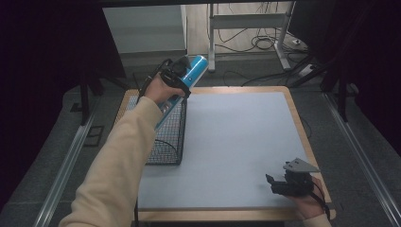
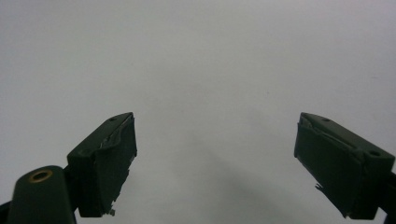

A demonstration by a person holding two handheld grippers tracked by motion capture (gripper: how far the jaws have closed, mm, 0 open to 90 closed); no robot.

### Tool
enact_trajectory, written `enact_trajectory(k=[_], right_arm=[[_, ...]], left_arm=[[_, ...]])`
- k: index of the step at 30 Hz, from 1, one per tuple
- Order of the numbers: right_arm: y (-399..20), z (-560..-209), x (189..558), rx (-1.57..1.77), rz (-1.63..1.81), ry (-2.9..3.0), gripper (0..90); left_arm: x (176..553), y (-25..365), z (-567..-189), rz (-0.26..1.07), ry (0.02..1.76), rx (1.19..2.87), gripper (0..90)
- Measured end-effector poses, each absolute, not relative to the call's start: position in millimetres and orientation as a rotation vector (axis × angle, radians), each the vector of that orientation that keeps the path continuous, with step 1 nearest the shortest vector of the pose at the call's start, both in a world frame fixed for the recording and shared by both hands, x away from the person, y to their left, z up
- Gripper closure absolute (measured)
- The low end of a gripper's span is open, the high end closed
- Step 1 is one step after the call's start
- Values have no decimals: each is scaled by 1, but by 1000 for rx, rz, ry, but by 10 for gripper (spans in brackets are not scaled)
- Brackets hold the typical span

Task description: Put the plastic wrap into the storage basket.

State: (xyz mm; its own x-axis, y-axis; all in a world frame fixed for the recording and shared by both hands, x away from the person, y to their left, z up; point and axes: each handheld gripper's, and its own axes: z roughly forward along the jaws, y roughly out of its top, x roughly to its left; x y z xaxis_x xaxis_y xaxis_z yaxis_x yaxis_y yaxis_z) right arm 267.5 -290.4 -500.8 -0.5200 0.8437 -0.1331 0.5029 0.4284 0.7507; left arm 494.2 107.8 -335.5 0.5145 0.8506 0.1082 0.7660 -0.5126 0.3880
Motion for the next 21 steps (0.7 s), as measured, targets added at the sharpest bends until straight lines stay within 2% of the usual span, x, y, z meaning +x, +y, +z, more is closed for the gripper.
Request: enact_trajectory(k=[21], right_arm=[[-290,-502,268,1138,901,2187,134]], left_arm=[[501,129,-358,410,1425,2459,315]])
